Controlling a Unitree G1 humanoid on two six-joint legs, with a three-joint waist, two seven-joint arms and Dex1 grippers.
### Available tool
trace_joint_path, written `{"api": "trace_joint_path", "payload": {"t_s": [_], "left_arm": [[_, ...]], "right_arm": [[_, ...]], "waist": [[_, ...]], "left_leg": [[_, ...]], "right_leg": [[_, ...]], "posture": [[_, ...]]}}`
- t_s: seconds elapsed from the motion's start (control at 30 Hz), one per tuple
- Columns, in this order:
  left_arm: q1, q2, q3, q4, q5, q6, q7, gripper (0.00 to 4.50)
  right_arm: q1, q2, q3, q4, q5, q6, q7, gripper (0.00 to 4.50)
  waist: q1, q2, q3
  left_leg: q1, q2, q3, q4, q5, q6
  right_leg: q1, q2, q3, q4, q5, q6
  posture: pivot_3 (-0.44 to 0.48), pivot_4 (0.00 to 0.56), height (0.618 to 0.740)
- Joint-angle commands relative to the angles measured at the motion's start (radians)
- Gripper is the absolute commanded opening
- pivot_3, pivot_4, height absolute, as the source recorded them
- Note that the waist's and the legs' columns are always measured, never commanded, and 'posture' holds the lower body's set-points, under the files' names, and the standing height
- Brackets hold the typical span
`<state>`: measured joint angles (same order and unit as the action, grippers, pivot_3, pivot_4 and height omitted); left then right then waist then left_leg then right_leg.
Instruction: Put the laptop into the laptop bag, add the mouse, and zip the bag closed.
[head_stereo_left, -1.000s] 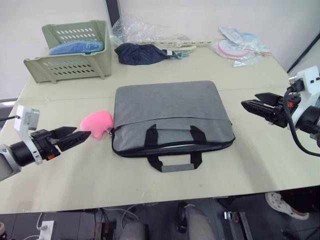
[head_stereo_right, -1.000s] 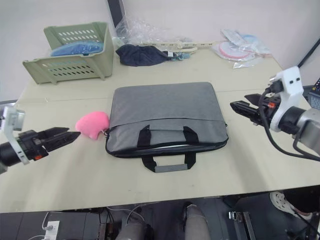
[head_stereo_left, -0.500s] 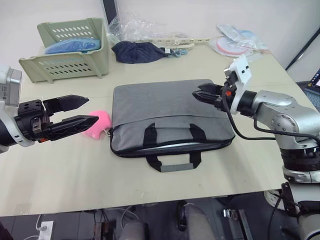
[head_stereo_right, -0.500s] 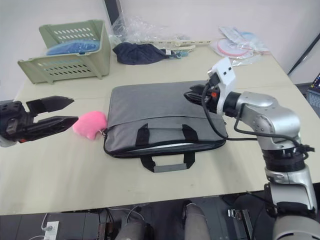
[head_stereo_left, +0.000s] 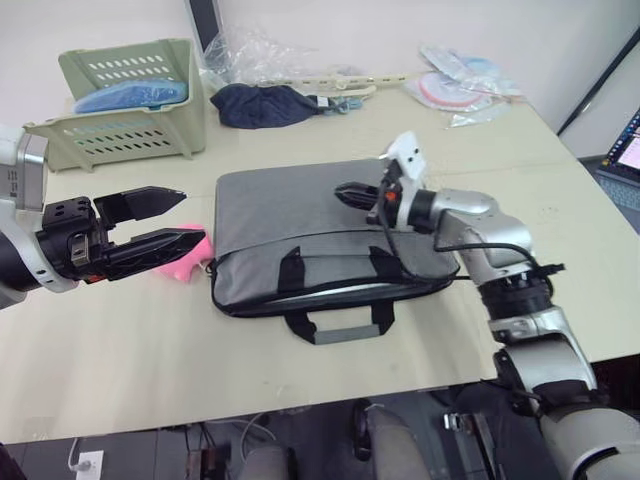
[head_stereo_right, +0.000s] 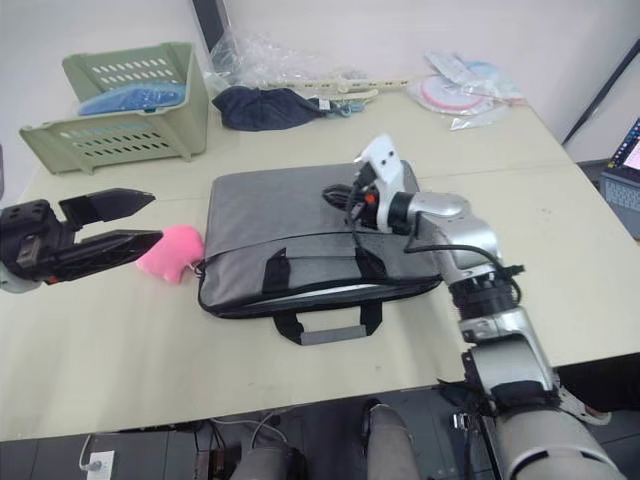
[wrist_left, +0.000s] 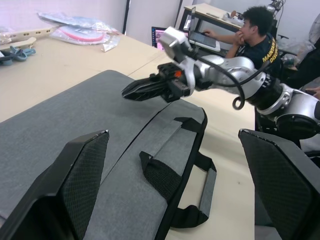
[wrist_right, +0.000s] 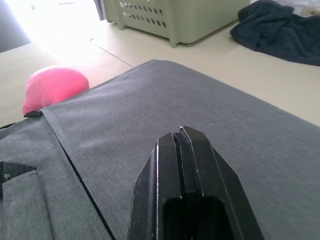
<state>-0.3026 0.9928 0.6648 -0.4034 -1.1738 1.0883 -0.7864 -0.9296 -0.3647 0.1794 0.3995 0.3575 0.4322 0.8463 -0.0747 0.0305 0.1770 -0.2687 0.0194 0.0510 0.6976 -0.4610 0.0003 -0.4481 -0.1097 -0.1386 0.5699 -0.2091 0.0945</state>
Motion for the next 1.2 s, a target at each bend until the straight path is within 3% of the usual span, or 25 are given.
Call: {"api": "trace_joint_path", "payload": {"t_s": [0.03, 0.3, 0.5, 1.03, 1.2], "left_arm": [[0.002, 0.022, 0.031, -0.03, -0.028, -0.02, 0.022, 4.5], [0.024, 0.031, 0.036, -0.046, -0.053, -0.018, 0.055, 4.5], [0.037, 0.037, 0.04, -0.052, -0.072, -0.02, 0.075, 4.5], [0.083, 0.023, 0.028, -0.037, -0.054, -0.064, 0.119, 4.5], [0.099, -0.016, 0.05, 0.062, 0.03, -0.128, 0.159, 4.5]], "right_arm": [[-0.039, 0.036, 0.001, 0.105, -0.047, -0.095, 0.052, 0.09], [-0.082, 0.122, -0.001, 0.381, -0.131, -0.236, 0.095, 0.09], [-0.05, 0.141, 0.015, 0.468, -0.188, -0.279, 0.111, 0.09], [0.055, 0.169, 0.044, 0.49, -0.281, -0.338, 0.101, 0.09], [0.057, 0.171, 0.023, 0.481, -0.269, -0.33, 0.086, 0.09]], "waist": [[-0.007, 0.0, 0.0], [-0.03, 0.0, 0.0], [-0.037, -0.001, -0.001], [-0.034, -0.013, -0.016], [-0.034, -0.012, -0.018]], "left_leg": [[0.0, 0.0, 0.0, 0.0, 0.0, 0.0], [0.002, 0.0, -0.002, 0.0, 0.0, -0.001], [0.003, 0.0, -0.004, 0.001, 0.0, -0.001], [0.004, 0.0, -0.014, 0.001, -0.001, -0.002], [0.005, 0.001, -0.014, 0.001, -0.001, -0.003]], "right_leg": [[0.0, 0.0, 0.0, 0.0, 0.0, 0.0], [0.0, -0.001, -0.001, 0.005, -0.002, -0.003], [0.001, -0.002, 0.0, 0.008, -0.003, -0.005], [0.004, -0.002, 0.002, 0.016, -0.006, -0.011], [0.004, -0.002, 0.002, 0.016, -0.007, -0.012]], "posture": [[0.0, 0.15, 0.74], [0.0, 0.15, 0.74], [0.0, 0.15, 0.74], [0.0, 0.15, 0.74], [0.0, 0.15, 0.74]]}}
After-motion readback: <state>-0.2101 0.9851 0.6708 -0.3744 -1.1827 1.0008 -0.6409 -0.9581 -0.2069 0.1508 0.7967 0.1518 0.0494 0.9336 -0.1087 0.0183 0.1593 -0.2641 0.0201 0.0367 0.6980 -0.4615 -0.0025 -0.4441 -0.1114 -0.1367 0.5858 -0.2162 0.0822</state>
